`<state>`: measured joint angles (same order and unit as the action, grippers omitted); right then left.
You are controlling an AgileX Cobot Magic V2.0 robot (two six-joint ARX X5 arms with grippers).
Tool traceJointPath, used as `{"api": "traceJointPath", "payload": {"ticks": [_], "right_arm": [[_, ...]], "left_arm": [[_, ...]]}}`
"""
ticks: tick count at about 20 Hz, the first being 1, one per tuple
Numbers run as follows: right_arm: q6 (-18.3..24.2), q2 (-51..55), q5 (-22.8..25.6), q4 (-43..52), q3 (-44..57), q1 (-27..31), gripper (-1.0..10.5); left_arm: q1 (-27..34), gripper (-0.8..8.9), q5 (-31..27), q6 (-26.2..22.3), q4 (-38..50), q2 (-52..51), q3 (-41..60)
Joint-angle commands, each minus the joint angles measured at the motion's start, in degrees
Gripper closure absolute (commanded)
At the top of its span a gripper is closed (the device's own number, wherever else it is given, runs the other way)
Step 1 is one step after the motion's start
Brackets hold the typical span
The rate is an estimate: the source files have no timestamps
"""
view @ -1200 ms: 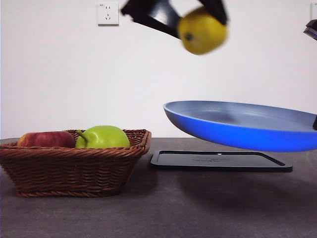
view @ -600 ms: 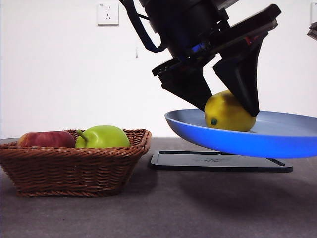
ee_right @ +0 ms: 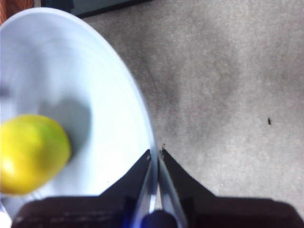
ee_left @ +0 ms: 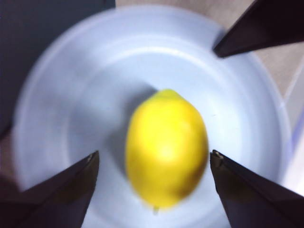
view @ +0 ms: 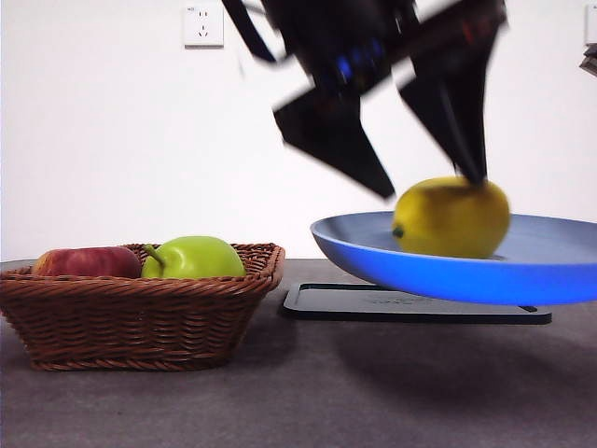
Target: Take the lemon from the basket,put the lemon in the plate,hand out the plate
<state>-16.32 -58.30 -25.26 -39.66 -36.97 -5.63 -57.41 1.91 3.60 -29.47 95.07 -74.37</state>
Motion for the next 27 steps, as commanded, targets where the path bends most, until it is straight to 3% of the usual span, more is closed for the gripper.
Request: {"api": "traceJointPath", "payload": {"ticks": [1,10,17,21,27], "right_arm": [[-1.92,-1.38,0.09,0.59,-1.49,-0.02,9.4],[-1.62,-25.11,0.11,2.80,-20.85,0.77,9.4],[-1.66,-48.11,0.17,3.87,-40.63,2.27,9.4],[-2.38,-55.01,0.28,7.74,-43.85,2.58,9.4],[-0.90,-56.94,3.23,7.78,-43.85,2.91,9.4]], "left_arm": [[-0.04,4.10,-0.11,-0.24,-1.75,-4.48,-1.11],[2.43,4.11,-2.45,-0.24,-17.73,-25.46,-1.11],[2.40,4.11,-5.95,1.33,-23.41,-34.29,-1.11],[2.40,4.11,-6.51,1.33,-23.91,-34.38,-1.11],[2.43,4.11,-8.17,1.36,-23.76,-34.36,-1.11]]}}
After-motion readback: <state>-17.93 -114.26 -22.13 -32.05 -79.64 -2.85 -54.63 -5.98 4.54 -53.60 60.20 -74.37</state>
